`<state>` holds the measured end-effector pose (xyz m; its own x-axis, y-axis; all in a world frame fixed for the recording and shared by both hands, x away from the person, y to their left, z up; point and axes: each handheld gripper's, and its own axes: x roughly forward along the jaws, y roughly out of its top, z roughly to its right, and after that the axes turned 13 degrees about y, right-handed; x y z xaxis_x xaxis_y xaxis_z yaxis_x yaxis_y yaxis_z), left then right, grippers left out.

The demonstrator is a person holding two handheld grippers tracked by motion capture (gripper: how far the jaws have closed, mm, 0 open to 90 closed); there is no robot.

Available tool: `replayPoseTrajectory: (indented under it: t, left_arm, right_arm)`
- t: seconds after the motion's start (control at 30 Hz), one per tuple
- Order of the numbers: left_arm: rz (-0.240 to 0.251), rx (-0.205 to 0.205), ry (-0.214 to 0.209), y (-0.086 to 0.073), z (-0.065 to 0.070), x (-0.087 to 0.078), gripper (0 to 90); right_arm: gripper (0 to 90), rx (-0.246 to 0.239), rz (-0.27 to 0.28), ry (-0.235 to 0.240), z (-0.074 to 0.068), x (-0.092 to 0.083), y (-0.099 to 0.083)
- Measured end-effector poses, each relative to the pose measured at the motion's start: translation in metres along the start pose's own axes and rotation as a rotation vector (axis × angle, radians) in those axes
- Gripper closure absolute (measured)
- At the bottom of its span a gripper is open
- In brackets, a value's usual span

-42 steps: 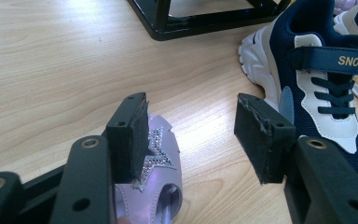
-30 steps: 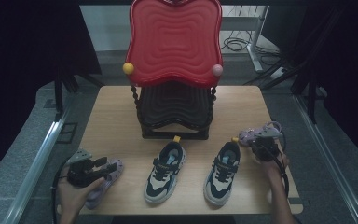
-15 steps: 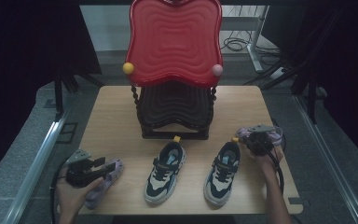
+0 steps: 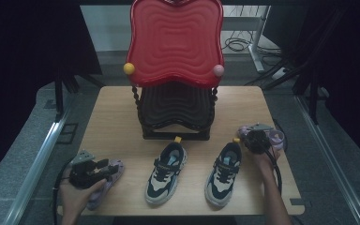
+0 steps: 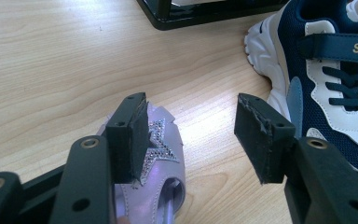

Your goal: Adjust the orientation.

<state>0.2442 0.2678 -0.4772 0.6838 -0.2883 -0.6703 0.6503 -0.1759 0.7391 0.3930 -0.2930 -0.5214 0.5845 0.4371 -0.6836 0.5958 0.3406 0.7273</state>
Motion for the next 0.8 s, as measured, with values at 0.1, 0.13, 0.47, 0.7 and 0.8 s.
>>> replayPoseTrajectory:
  t: [0.1,0.13,0.47,0.7,0.8]
  left_arm:
    - [-0.005,0.002,0.001,0.0,0.001,0.001,44.5]
    - [-0.007,0.002,0.001,-0.001,0.001,0.002,44.5]
    - [0.0,-0.003,-0.001,-0.001,0.001,-0.001,44.2]
    - [0.0,-0.001,-0.004,-0.001,0.001,-0.001,44.2]
    - [-0.009,0.003,-0.006,-0.001,0.003,0.001,44.1]
  right_arm:
    - [89.7,-0.002,0.003,0.001,0.0,0.002,0.003]
    - [89.7,-0.002,0.003,0.002,0.0,0.003,0.004]
    - [89.8,-0.002,0.03,0.016,-0.002,-0.002,0.009]
    - [89.8,-0.013,0.02,-0.013,-0.008,-0.005,0.01]
    - [89.8,-0.001,0.019,-0.028,-0.005,-0.002,0.01]
